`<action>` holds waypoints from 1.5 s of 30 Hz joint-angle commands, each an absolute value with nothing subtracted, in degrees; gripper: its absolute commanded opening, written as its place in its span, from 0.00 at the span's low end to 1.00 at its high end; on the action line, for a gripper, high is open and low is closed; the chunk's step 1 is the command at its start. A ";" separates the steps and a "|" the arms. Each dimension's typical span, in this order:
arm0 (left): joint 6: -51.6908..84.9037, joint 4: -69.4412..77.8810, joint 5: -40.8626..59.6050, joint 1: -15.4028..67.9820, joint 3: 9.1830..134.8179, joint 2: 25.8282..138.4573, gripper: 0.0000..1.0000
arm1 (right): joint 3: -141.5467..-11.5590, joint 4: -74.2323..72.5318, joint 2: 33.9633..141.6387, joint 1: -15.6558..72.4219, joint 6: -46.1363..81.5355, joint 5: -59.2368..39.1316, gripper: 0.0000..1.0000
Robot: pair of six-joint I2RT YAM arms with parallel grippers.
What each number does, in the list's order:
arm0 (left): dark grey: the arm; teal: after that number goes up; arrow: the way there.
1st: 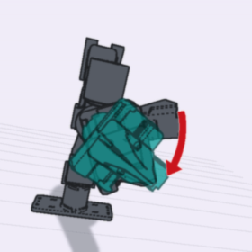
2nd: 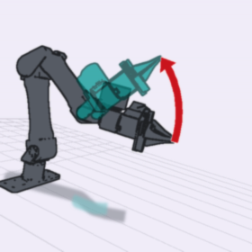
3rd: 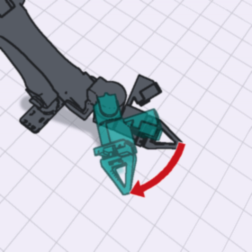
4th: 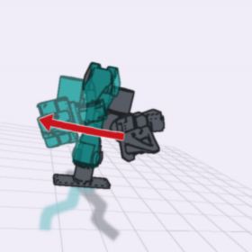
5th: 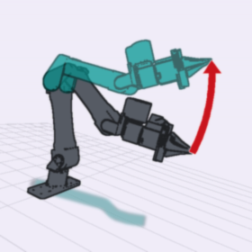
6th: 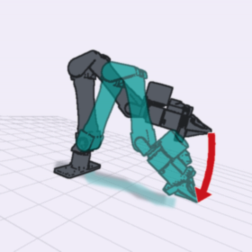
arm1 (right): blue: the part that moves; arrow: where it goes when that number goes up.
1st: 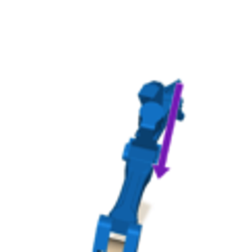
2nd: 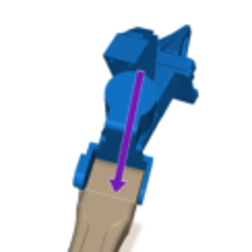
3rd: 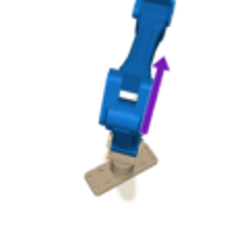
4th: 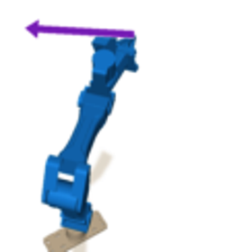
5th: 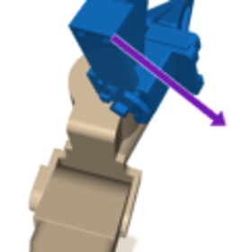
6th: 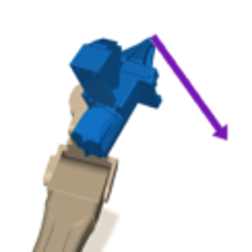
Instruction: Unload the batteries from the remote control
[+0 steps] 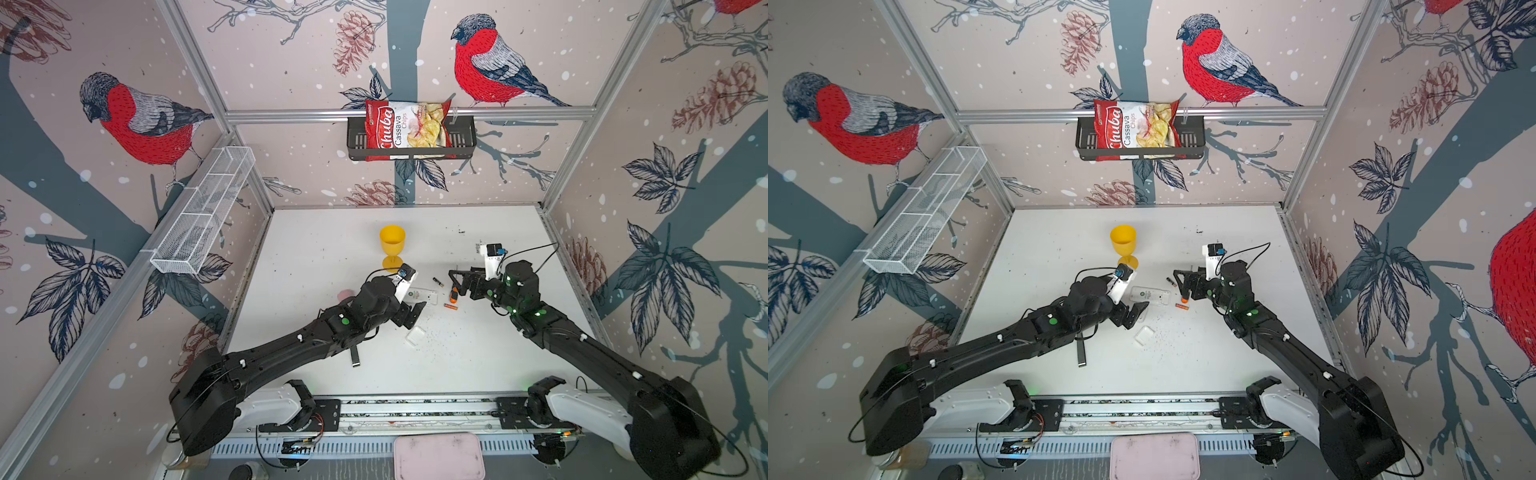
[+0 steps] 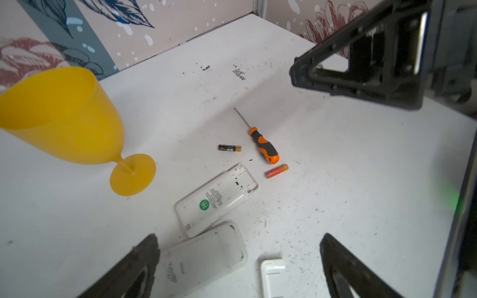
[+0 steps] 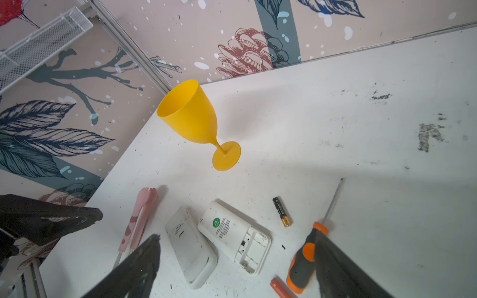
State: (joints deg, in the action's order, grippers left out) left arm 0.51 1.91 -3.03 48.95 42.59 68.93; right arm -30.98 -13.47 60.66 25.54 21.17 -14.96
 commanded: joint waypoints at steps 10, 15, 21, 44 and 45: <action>-22.33 -9.20 4.05 40.28 45.46 72.80 0.96 | -30.31 -16.77 59.82 24.74 23.00 -18.63 0.92; -25.53 -12.86 6.13 38.44 47.95 79.92 0.96 | -30.32 -16.65 59.39 24.70 22.77 -18.67 0.92; -29.98 -15.67 6.11 37.78 50.43 87.09 0.96 | -30.23 -16.70 59.35 24.70 22.73 -18.64 0.92; -37.62 -15.10 10.30 34.06 52.34 95.61 0.96 | -30.32 -16.99 60.40 24.79 22.73 -18.98 0.92; -37.81 -15.40 10.28 34.10 52.55 96.16 0.96 | -30.37 -16.92 60.53 24.78 22.69 -18.98 0.92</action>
